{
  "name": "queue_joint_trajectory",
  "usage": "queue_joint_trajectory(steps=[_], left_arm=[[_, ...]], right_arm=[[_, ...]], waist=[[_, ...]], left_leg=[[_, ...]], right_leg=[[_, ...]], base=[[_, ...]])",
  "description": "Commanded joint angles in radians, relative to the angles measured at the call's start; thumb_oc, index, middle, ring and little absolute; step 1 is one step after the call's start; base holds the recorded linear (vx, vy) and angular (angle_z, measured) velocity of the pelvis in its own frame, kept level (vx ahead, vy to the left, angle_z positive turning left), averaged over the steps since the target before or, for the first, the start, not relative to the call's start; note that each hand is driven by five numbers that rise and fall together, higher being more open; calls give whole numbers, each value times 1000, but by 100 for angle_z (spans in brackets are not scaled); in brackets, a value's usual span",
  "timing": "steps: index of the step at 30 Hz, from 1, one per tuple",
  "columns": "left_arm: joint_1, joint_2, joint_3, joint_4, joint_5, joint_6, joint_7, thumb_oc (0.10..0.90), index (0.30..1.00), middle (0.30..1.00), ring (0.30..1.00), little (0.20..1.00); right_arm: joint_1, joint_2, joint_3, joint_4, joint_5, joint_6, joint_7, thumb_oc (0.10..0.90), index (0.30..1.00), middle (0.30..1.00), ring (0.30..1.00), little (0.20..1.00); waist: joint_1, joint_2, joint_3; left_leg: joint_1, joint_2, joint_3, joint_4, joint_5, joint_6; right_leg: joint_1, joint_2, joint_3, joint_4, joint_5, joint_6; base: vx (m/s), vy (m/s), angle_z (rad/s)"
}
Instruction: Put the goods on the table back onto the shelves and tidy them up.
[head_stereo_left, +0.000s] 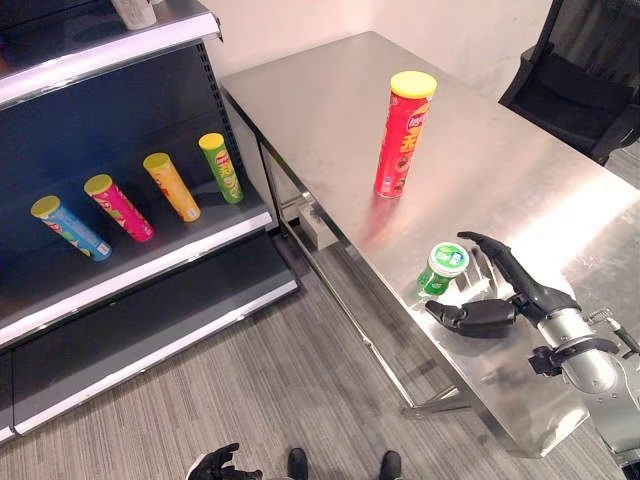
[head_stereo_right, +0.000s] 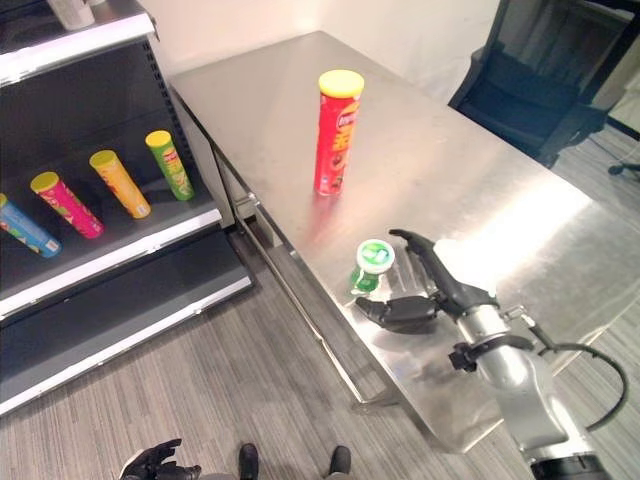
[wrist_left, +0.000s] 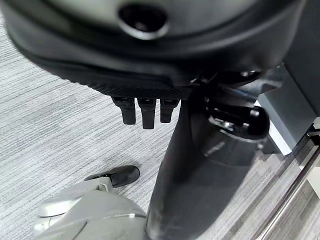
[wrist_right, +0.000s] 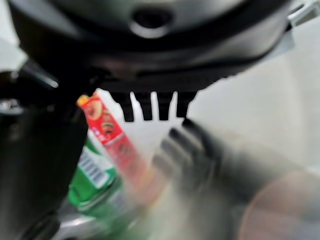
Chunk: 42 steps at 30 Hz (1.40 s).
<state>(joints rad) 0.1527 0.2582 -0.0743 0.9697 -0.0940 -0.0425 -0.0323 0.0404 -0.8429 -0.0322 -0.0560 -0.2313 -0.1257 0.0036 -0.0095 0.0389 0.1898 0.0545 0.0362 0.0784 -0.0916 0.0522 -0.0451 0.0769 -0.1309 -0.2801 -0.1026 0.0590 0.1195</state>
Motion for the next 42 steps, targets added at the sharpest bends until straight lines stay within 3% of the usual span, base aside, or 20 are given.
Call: queue_joint_trajectory(steps=[1, 15, 16, 17, 35, 42], left_arm=[[-30, 49, -24, 10, 30, -33, 17, 800, 900, 900, 900, 900], [-30, 51, -20, 24, 38, -26, 27, 800, 900, 900, 900, 900], [-29, 51, -21, 24, 39, -26, 28, 800, 900, 900, 900, 900], [-34, 50, -21, 25, 36, -25, 29, 800, 900, 900, 900, 900], [-38, 51, -8, 20, 41, -21, 42, 800, 900, 900, 900, 900], [-38, 57, 0, 12, 41, -21, 34, 800, 900, 900, 900, 900]], right_arm=[[-136, -47, -20, -106, -14, -63, -80, 800, 900, 900, 900, 900], [-140, -25, -11, -104, -37, -46, -103, 800, 900, 900, 900, 900], [-140, -21, -9, -103, -41, -44, -107, 547, 521, 521, 521, 521], [-148, -19, -3, -98, -45, -40, -117, 400, 300, 300, 300, 300], [-110, 18, -68, -124, -54, -28, -144, 400, 300, 300, 300, 300], [-129, -19, -125, -166, 52, -41, -119, 400, 300, 300, 300, 300]], waist=[[48, -32, -31], [64, -46, -32], [66, -47, -32], [67, -48, -32], [65, -58, -32], [64, -65, -42]], left_leg=[[32, 45, 53, 4, -69, -36], [34, 44, 46, 4, -73, -34], [34, 43, 46, 4, -74, -34], [34, 43, 46, 4, -73, -34], [44, 45, 48, 4, -81, -33], [47, 47, 49, 4, -83, -35]], right_leg=[[34, -52, -2, 15, -25, 71], [40, -56, -16, 15, -26, 72], [41, -58, -17, 15, -26, 73], [41, -58, -18, 15, -24, 73], [47, -60, -20, 15, -29, 74], [52, -57, -21, 15, -32, 72]], base=[[8, 13, 8], [2, 4, 3], [0, 0, 0], [0, 0, 0], [0, 0, 0], [0, 0, 0]])
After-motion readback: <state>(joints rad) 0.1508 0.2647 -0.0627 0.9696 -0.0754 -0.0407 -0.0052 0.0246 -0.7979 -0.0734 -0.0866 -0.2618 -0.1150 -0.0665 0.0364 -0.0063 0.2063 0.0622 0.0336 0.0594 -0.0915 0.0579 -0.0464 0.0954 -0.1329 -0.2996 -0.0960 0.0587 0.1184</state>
